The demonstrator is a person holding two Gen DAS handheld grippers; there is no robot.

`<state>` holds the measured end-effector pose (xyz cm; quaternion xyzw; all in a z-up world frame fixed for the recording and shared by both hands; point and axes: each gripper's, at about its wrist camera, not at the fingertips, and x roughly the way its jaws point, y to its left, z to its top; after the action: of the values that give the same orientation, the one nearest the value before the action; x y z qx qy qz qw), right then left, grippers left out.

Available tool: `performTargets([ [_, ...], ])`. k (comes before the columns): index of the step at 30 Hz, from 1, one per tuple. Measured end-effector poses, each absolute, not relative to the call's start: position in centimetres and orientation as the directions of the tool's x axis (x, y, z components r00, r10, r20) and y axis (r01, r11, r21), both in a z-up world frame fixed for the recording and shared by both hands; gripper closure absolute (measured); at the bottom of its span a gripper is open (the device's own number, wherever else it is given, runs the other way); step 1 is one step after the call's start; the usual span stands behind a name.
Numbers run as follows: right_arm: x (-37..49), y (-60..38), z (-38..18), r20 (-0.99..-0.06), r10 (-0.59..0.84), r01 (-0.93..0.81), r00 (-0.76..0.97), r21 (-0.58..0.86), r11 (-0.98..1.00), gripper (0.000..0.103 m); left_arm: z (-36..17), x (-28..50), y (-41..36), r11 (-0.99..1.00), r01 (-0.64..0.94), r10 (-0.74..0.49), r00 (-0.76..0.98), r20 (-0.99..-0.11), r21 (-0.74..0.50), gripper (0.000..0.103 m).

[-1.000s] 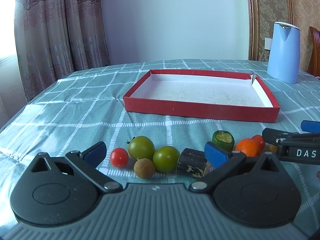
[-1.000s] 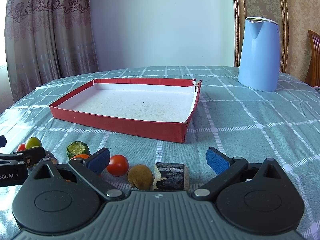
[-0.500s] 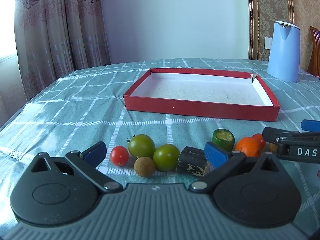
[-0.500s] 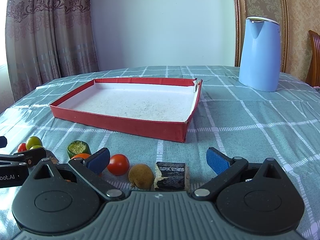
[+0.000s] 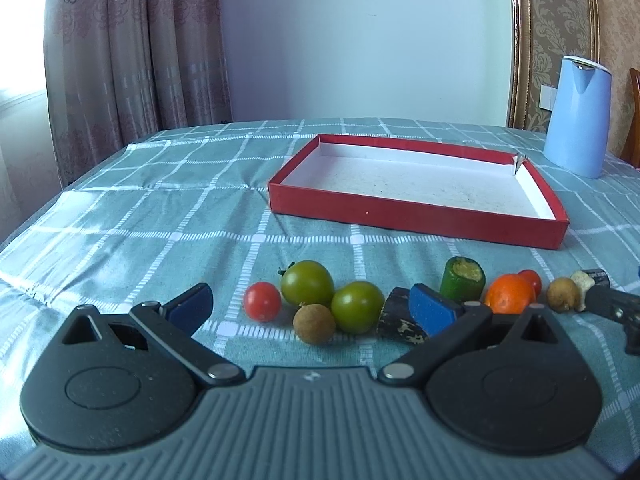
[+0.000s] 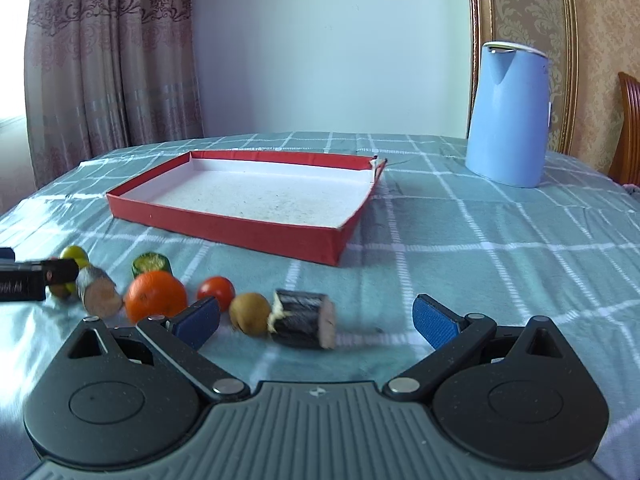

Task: Organize fruits
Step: 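Grasp the black cylinder with the right tool while the left tool grasps the brown longan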

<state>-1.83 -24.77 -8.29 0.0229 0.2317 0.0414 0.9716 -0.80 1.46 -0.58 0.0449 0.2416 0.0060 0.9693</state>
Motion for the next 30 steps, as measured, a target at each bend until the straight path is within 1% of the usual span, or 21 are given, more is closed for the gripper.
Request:
performTargets([
  [3,-2.4,-25.1,-8.4,-0.444,0.089,-0.079,0.892,0.04,0.996,0.0,-0.7,-1.0,1.0,0.994,0.02,0.036,0.876,-0.481,0.11,0.0],
  [5,-2.4,-24.9,-8.5,-0.422,0.077,-0.078,0.903,0.014,0.997,0.0,-0.8,-1.1,0.7,0.993,0.03,0.026,0.877,-0.48,0.11,0.0],
  [10,-1.3,-24.9,-8.4,-0.473,0.07,-0.069,0.878,0.02,0.997,0.0,-0.7,-1.6,0.5,0.993,0.04,0.019,0.883,-0.47,0.115,0.0],
  [11,-1.1,-24.9,-8.5,-0.473,0.068,-0.064,0.878,0.024,0.998,0.002,-0.7,-1.6,0.6,0.993,0.039,0.017,0.884,-0.466,0.109,0.0],
  [12,-0.9,-25.0,-8.6,-0.475,0.068,-0.061,0.877,0.03,0.998,0.005,-0.6,-1.6,0.7,0.993,0.039,0.016,0.884,-0.467,0.108,0.0],
  [14,-0.4,-25.1,-8.7,-0.487,0.077,-0.063,0.87,0.046,0.997,0.016,-0.6,-1.5,0.7,0.993,0.039,0.016,0.883,-0.47,0.107,0.0],
  [15,-0.2,-25.2,-8.8,-0.488,0.095,-0.071,0.868,0.069,0.995,0.016,-0.6,-1.5,0.7,0.993,0.041,0.015,0.882,-0.47,0.108,0.0],
  [17,-0.1,-25.4,-8.8,-0.484,0.126,-0.084,0.866,0.107,0.991,0.022,-0.7,-1.5,0.7,0.993,0.039,0.017,0.882,-0.47,0.11,0.0],
  [18,-0.1,-25.4,-8.8,-0.481,0.132,-0.088,0.867,0.112,0.99,0.023,-0.7,-1.5,0.7,0.993,0.039,0.017,0.882,-0.471,0.108,0.0],
  [19,-0.1,-25.3,-8.8,-0.48,0.14,-0.097,0.866,0.114,0.989,0.027,-0.8,-1.4,0.7,0.993,0.039,0.017,0.881,-0.473,0.108,0.0],
  [20,-0.1,-25.3,-8.8,-0.482,0.155,-0.112,0.862,0.117,0.987,0.037,-0.8,-1.4,0.7,0.994,0.039,0.015,0.881,-0.474,0.104,0.0],
  [21,-0.2,-25.3,-8.8,-0.479,0.179,-0.131,0.859,0.132,0.983,0.044,-0.8,-1.4,0.7,0.994,0.039,0.014,0.881,-0.474,0.103,0.0],
  [22,-0.3,-25.4,-8.8,-0.472,0.207,-0.152,0.857,0.152,0.977,0.058,-0.8,-1.4,0.7,0.994,0.038,0.014,0.881,-0.473,0.1,0.0],
  [23,-0.4,-25.4,-8.7,-0.47,0.23,-0.17,0.852,0.168,0.971,0.063,-0.9,-1.5,0.7,0.995,0.037,0.013,0.881,-0.472,0.098,0.0],
  [25,-0.5,-25.3,-8.7,-0.46,0.238,-0.18,0.856,0.166,0.969,0.069,-0.9,-1.6,0.8,0.995,0.035,0.015,0.883,-0.47,0.098,0.0],
  [28,-0.6,-25.5,-8.8,-0.45,0.236,-0.173,0.862,0.176,0.969,0.073,-1.0,-1.9,1.3,0.995,0.024,0.026,0.885,-0.465,0.1,0.0],
  [30,-0.7,-25.7,-8.7,-0.45,0.214,-0.146,0.867,0.182,0.972,0.073,-1.0,-2.1,1.9,0.995,0.012,0.036,0.884,-0.466,0.099,0.0],
])
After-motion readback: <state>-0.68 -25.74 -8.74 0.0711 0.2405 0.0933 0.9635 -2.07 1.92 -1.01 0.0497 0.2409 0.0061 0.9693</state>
